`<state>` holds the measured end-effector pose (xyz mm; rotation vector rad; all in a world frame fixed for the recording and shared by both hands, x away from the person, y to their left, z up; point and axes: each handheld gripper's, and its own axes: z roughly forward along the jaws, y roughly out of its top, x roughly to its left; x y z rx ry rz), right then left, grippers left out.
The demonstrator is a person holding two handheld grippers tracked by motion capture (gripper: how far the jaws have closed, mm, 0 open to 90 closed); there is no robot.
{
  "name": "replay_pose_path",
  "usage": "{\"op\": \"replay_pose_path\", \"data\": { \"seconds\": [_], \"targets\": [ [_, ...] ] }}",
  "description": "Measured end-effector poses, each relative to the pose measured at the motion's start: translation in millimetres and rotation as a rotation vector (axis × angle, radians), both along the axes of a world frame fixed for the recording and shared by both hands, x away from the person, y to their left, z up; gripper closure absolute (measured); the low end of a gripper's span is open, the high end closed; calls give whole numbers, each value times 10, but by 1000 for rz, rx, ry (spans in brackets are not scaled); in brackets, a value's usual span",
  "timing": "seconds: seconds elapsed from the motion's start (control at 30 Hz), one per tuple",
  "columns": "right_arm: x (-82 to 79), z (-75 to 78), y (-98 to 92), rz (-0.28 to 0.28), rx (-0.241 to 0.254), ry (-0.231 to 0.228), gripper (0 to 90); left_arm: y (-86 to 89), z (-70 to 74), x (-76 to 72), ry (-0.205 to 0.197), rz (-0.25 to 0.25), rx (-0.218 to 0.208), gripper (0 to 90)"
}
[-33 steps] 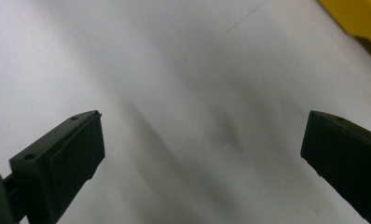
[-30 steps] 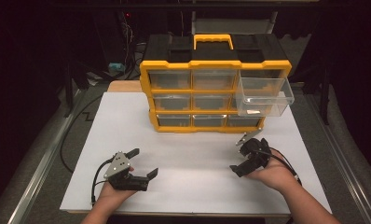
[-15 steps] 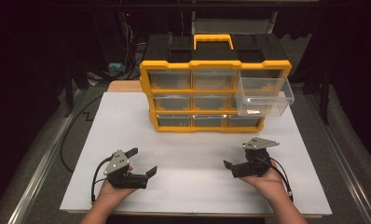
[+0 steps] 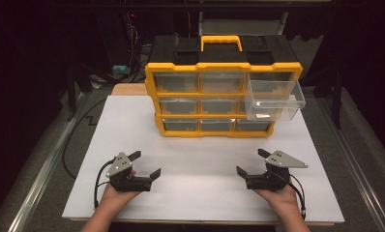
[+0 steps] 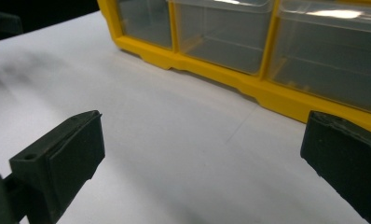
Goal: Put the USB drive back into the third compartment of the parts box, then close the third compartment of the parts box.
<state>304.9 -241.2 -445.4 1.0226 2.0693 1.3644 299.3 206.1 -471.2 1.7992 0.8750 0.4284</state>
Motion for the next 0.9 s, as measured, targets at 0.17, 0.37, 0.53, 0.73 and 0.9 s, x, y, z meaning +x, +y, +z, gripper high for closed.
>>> {"op": "replay_pose_path", "data": {
  "seconds": [0.17,0.37,0.53,0.73,0.9],
  "targets": [
    [-22,-41,-67,-11,13,-18,0,8,-24,16,23,26,39,4],
    [-1,-31,-59,-28,2,-39,0,28,-19,10,18,45,38,4],
    [-19,-44,-80,-44,-9,-40,0,23,8,-28,-6,39,21,4],
    [-28,-42,-88,-47,-9,-49,67,33,-9,-14,4,36,20,5],
    [-40,-39,-84,-52,-27,-61,148,59,-5,-28,-1,39,-3,4]
  ]
}}
